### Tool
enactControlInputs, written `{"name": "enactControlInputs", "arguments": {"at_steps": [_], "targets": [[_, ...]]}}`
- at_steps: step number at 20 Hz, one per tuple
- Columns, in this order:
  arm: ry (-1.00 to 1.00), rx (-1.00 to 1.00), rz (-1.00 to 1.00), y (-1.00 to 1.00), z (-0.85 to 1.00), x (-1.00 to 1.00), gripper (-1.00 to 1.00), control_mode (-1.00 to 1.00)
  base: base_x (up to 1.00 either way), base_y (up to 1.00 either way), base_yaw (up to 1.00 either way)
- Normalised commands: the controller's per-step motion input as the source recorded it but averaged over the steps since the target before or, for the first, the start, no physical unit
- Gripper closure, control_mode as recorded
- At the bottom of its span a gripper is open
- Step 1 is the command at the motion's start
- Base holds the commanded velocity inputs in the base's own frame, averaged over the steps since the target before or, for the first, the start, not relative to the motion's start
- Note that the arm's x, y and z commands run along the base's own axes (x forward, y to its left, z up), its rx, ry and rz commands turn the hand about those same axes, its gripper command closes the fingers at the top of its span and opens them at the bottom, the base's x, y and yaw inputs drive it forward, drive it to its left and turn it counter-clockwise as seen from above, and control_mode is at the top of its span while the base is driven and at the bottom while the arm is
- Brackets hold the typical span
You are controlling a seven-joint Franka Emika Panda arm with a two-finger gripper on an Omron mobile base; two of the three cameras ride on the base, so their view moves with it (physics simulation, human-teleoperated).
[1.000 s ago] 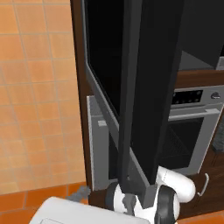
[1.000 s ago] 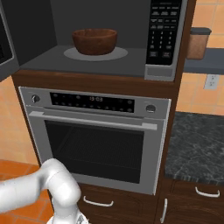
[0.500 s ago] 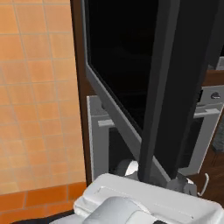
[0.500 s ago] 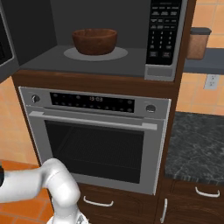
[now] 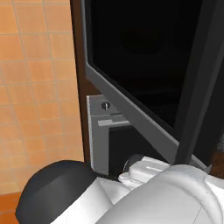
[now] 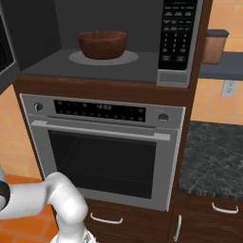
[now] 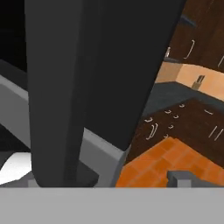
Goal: Open the microwave, place the bowl with waffle inside the microwave, then close the microwave door and turn it on.
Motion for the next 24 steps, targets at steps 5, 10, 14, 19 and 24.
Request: {"name": "enactControlInputs", "arguments": {"at_steps": [5,10,14,19,24], "targets": [[0.12,0.01,-0.31,-1.0,-0.08,0.44,-1.0,-1.0,0.0,0.0,0.0],[0.12,0.06,-0.23,-1.0,-0.34,0.74,-1.0,-1.0,0.0,0.0,0.0],[0.0,0.01,-0.17,-0.99,-0.07,0.95,-1.0,-1.0,0.0,0.0,0.0],[-0.18,0.0,-0.14,-0.74,0.0,1.0,-1.0,-1.0,0.0,0.0,0.0],[-0.04,0.0,-0.15,-0.99,0.16,1.0,-1.0,-1.0,0.0,0.0,0.0]]}}
